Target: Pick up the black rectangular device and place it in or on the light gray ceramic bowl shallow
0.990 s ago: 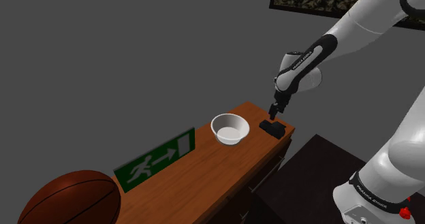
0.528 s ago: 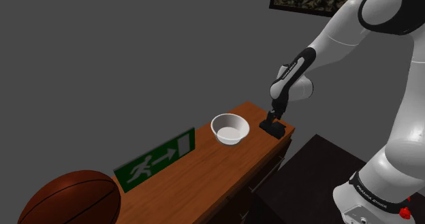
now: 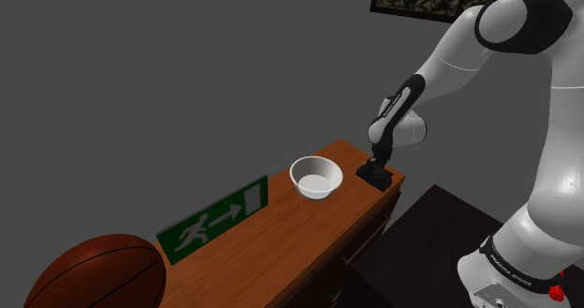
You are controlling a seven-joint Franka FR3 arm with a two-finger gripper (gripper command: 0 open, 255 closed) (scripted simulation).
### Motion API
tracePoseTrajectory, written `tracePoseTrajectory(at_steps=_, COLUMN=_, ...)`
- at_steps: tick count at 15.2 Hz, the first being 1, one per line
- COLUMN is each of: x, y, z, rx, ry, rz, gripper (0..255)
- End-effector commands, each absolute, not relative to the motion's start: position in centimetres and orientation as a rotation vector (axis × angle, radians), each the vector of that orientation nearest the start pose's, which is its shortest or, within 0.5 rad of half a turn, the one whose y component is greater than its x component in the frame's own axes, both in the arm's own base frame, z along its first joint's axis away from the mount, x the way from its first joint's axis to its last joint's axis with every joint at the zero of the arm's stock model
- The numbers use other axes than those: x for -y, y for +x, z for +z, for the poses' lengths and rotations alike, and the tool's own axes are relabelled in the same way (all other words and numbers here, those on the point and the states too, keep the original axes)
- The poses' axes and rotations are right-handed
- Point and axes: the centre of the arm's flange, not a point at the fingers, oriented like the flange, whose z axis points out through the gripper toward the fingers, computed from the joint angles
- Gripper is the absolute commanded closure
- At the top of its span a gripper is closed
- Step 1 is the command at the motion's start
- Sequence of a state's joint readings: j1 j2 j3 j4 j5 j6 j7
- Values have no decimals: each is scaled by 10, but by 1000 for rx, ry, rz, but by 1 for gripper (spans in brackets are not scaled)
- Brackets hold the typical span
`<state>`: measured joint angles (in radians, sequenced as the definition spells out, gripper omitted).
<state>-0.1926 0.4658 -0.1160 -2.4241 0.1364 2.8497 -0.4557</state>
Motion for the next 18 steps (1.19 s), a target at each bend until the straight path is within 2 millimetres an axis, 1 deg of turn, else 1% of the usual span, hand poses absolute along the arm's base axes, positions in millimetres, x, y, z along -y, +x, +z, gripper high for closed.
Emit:
tracePoseTrajectory(at_steps=1, x=156, y=449, z=118, rx=42, ry=-3142, rz=58, gripper=0)
tracePoseTrajectory(at_steps=4, x=156, y=449, z=118, rx=42, ry=-3142, rz=58, gripper=0)
tracePoseTrajectory(at_steps=5, x=156, y=449, z=118, rx=42, ry=-3142, rz=58, gripper=255)
tracePoseTrajectory(at_steps=14, x=156, y=449, z=118, rx=42, ry=-3142, rz=58, gripper=255)
tracePoseTrajectory(at_steps=18, x=156, y=449, z=139, rx=42, ry=-3142, rz=58, gripper=255)
